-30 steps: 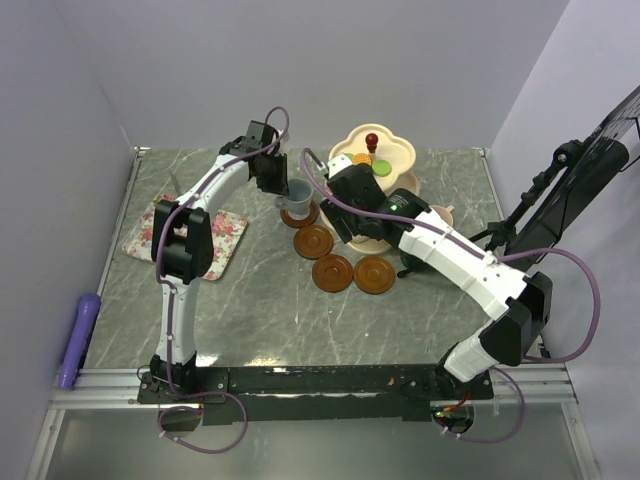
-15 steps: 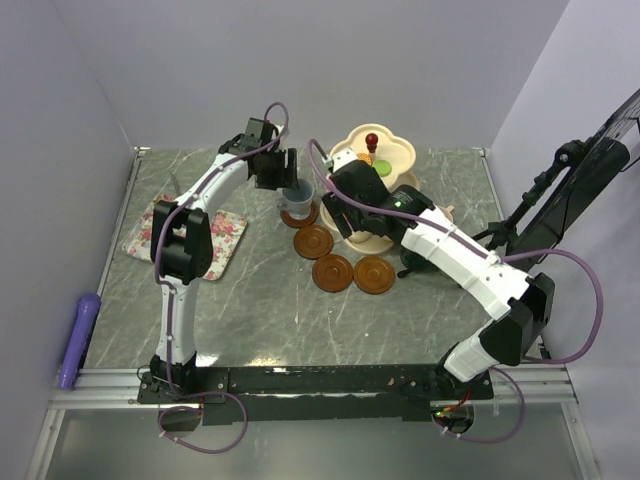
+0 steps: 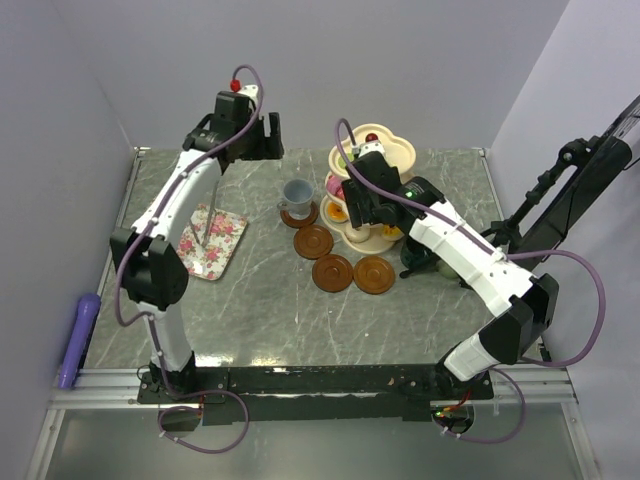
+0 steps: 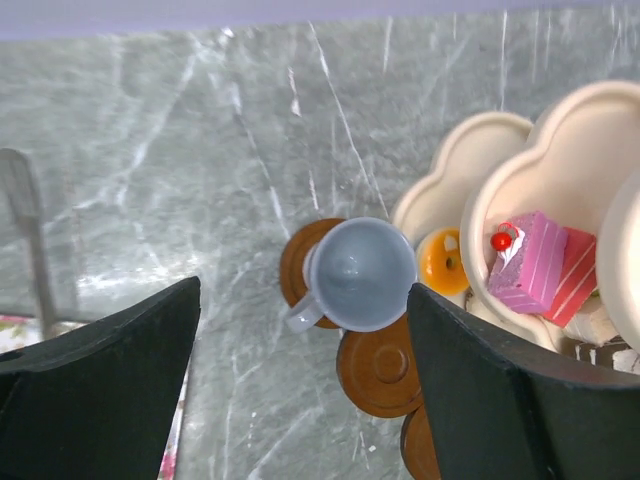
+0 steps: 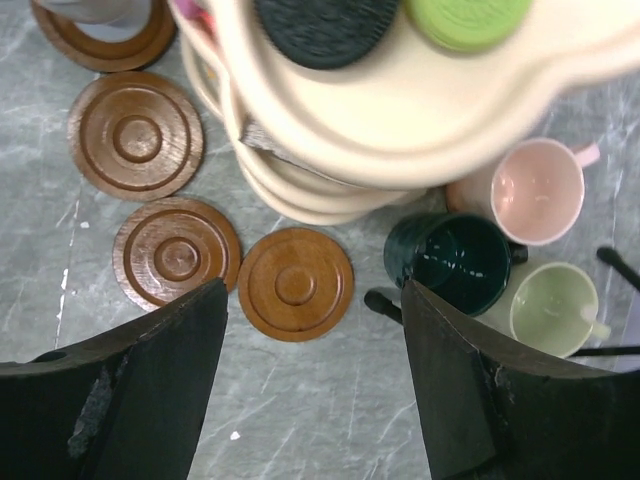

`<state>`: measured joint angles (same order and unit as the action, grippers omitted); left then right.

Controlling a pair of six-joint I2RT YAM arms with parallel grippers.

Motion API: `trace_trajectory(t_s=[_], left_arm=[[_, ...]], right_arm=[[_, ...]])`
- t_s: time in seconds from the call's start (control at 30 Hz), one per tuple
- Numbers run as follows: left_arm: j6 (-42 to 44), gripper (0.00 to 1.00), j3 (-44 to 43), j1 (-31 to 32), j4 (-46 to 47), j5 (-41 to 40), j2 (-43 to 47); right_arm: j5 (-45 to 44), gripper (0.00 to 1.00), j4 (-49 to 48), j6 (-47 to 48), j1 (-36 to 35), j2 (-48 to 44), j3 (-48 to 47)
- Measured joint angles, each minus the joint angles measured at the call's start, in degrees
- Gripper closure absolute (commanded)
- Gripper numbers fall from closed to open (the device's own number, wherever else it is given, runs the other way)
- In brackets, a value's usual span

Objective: Serve the afternoon tea
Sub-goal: Place the cup on the coaster, then pick up the cup at the center of the board.

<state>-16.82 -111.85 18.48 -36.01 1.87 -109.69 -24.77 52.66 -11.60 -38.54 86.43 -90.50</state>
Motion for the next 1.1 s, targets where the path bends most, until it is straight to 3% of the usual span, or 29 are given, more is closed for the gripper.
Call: trace_trajectory(t_s=[0.63, 1.1], left_arm=[[0.0, 0.09, 14.0, -4.0, 1.5, -4.8, 12.5], [0.5, 0.09, 20.3, -5.6, 2.9, -4.8, 18.1]], right_arm=[[-3.9, 0.32, 3.5, -5.9, 5.3, -1.5, 11.5], [0.8, 0.46, -5.5, -4.6, 10.3, -0.9, 17.7]])
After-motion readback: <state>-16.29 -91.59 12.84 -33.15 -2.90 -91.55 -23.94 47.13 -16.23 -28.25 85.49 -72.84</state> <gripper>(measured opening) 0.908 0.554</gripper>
